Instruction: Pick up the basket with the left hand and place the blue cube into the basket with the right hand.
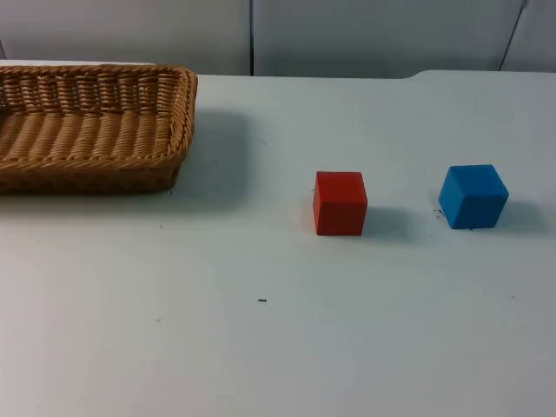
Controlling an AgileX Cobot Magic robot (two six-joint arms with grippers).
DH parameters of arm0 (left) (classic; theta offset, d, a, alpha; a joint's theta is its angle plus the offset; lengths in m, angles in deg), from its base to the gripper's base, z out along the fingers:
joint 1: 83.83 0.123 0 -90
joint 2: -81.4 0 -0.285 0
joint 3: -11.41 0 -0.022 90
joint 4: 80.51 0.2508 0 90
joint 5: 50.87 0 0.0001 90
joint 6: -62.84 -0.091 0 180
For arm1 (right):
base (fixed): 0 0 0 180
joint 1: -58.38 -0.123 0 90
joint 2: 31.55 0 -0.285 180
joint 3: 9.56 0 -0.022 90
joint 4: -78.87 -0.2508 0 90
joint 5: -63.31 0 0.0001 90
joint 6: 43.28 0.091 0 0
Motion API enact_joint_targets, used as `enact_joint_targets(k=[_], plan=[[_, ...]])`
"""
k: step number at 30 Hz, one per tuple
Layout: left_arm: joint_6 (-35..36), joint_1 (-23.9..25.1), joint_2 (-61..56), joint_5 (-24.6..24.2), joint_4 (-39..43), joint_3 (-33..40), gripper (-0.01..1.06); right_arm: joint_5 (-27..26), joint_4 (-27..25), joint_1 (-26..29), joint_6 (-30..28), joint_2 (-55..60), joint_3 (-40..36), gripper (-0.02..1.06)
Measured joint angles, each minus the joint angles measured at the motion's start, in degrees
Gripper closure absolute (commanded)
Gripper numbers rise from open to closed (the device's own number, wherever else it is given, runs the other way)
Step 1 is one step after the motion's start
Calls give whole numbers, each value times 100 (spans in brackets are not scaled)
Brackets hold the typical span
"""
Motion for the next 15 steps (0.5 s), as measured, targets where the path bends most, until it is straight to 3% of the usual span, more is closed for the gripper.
enact_joint_targets(k=[8, 15], plan=[[61, 0, 618, 224, 0, -185, 1, 0, 0, 0, 0, 0, 0, 0], [111, 0, 1716, 961, -248, -773, 1, 0, 0, 0, 0, 0, 0, 0]])
